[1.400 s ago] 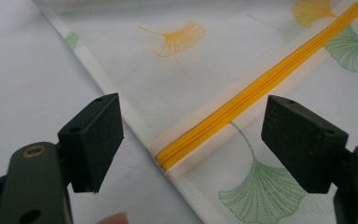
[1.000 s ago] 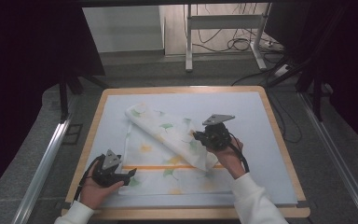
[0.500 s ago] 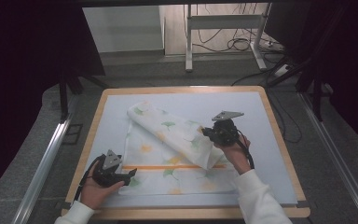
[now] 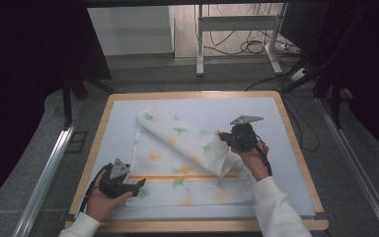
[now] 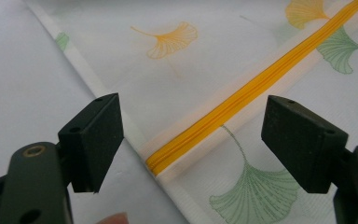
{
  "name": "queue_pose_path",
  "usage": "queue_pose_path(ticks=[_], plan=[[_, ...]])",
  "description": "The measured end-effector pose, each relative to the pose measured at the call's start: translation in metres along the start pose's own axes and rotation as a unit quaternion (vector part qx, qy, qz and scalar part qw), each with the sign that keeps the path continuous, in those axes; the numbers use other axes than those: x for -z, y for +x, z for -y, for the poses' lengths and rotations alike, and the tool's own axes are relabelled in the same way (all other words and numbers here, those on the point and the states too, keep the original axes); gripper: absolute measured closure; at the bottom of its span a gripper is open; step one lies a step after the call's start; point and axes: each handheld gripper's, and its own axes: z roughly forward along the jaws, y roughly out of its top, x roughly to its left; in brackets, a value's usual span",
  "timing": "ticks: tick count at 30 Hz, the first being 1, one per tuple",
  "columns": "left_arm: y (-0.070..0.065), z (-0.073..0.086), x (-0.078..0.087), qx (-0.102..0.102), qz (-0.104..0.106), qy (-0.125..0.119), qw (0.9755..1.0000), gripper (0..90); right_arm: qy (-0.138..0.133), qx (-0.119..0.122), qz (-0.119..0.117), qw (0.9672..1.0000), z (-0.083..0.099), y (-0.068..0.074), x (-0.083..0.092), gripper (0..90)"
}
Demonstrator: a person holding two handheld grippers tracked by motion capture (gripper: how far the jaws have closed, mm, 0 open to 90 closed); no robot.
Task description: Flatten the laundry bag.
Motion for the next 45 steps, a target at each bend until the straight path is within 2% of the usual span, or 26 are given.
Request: queue_pose_path(ticks=[8, 13, 25, 32, 39, 41, 45], plan=[[0.0, 0.0, 0.0, 0.001, -0.001, 0.0, 1.0, 20.6, 0.005, -0.004, 0.003, 1.0, -0.002, -0.018, -0.004, 88.2], [0.0, 0.0, -0.001, 0.002, -0.002, 0.003, 1.0, 20.6, 0.003, -0.016, 0.01, 0.9998, -0.003, -0.035, -0.008, 88.2], [0.0, -0.002, -0.002, 0.002, 0.001, 0.002, 1.0, 20.6, 0.006, -0.018, 0.015, 0.9997, -0.004, -0.05, -0.017, 88.2], [-0.001, -0.002, -0.002, 0.001, 0.003, 0.002, 1.0, 20.6, 0.006, -0.035, 0.023, 0.9991, -0.001, -0.059, -0.026, 88.2], [-0.002, -0.003, -0.003, -0.001, 0.003, 0.002, 1.0, 20.6, 0.016, -0.032, 0.039, 0.9986, -0.008, -0.071, -0.028, 88.2], [-0.002, -0.003, -0.003, 0.0, 0.002, 0.003, 1.0, 20.6, 0.022, -0.035, 0.048, 0.998, -0.011, -0.08, -0.032, 88.2], [-0.001, -0.003, -0.003, 0.001, 0.002, 0.002, 1.0, 20.6, 0.025, -0.038, 0.054, 0.9975, -0.014, -0.089, -0.036, 88.2]])
